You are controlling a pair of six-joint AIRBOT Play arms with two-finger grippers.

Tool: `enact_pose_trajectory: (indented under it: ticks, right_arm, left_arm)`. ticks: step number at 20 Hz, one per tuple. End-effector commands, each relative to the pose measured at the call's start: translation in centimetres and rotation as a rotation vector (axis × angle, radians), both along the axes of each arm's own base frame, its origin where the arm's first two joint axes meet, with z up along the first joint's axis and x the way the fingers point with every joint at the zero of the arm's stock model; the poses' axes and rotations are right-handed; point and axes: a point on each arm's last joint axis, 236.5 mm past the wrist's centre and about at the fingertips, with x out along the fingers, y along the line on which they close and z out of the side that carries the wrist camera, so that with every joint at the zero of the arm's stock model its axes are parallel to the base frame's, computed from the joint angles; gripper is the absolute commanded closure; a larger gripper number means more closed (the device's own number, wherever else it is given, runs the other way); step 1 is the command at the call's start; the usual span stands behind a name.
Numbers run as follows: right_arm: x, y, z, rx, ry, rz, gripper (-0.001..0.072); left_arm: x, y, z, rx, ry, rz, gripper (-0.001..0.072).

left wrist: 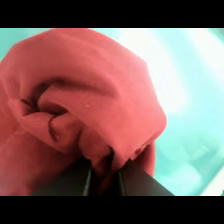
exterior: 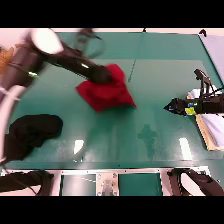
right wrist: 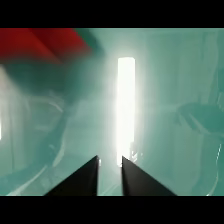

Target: Fold the shirts.

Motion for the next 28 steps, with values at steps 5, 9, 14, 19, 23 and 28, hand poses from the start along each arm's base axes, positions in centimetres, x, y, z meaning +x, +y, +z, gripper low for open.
enact_pose_trajectory:
  ticks: [5, 9, 14, 19, 23, 28]
  right_arm:
    - [-1.0, -0.1, 0.1, 0.009, 0.044, 0.010, 0.0258]
    - [-2.4, -0.6, -0.6, 0.024, 0.108, 0.002, 0.0182]
    - [-4.7, 6.5, -5.3, 0.255, 0.189, 0.014, 0.0164]
    - [-2.6, 11.4, -9.8, 0.331, 0.182, -0.066, 0.0166]
    - [-0.3, 12.3, -13.8, 0.300, 0.272, -0.058, 0.0457]
    - [3.9, 7.7, -9.2, 0.257, 0.228, 0.031, 0.0695]
  left_arm:
    - [-2.0, -2.2, -5.7, 0.124, 0.133, -0.101, 0.0061]
    - [3.2, 10.9, -4.8, 0.270, 0.176, 0.117, 0.0062]
    - [7.0, 20.5, -10.8, 0.226, 0.264, 0.397, 0.0061]
    - [10.9, 21.2, -14.2, 0.092, 0.138, 0.510, 0.0061]
    - [11.6, 21.1, -13.8, 0.099, 0.073, 0.465, 0.0061]
    - [11.9, 20.4, -16.8, 0.075, 0.132, 0.463, 0.0062]
